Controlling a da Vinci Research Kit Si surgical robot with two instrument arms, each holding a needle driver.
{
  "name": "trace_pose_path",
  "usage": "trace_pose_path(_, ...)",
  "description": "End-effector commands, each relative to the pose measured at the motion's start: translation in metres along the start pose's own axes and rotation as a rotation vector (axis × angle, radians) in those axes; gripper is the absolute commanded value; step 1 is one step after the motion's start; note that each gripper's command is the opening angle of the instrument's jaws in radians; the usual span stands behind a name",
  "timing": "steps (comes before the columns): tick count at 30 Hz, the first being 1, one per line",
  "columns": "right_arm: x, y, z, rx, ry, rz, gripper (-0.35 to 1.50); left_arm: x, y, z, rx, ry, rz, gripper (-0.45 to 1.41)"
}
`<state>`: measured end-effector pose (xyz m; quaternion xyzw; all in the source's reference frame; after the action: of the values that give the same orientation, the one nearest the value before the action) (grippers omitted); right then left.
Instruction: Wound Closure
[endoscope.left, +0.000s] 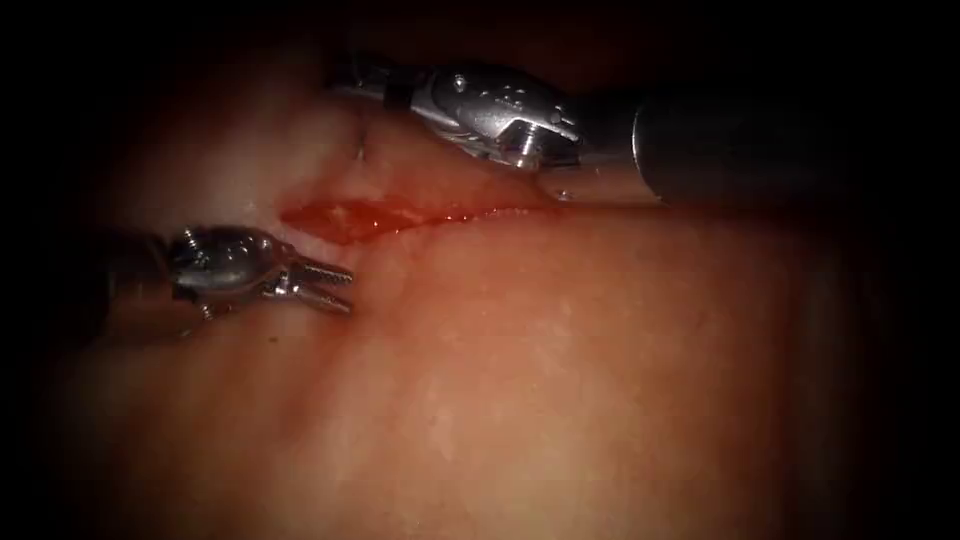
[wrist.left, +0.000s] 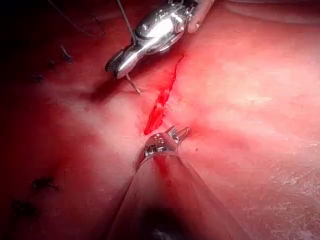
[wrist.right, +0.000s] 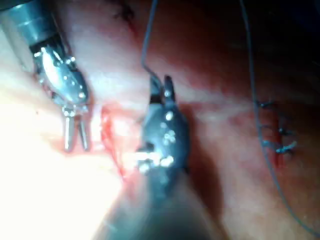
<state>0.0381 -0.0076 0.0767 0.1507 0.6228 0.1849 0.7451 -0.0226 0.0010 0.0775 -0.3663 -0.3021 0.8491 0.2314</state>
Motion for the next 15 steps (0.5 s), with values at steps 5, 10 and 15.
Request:
trace_pose_path(5, -0.0006, -0.0006, 0.0013, 0.042, -0.021, 0.08, -0.35, 0.0001, -0.0006, 0.0006, 0.0, 0.001, 0.003, 0.19)
trace_pose_path(10, -0.0011, -0.001, 0.0014, 0.069, -0.032, 0.168, -0.35, 0.0, -0.0007, 0.0004, -0.002, 0.001, 0.004, 0.19)
trace_pose_path(15, -0.0015, -0.0017, 0.0017, 0.106, -0.055, 0.291, -0.35, -0.0001, -0.0009, 0.0003, -0.004, 0.0, 0.006, 0.19)
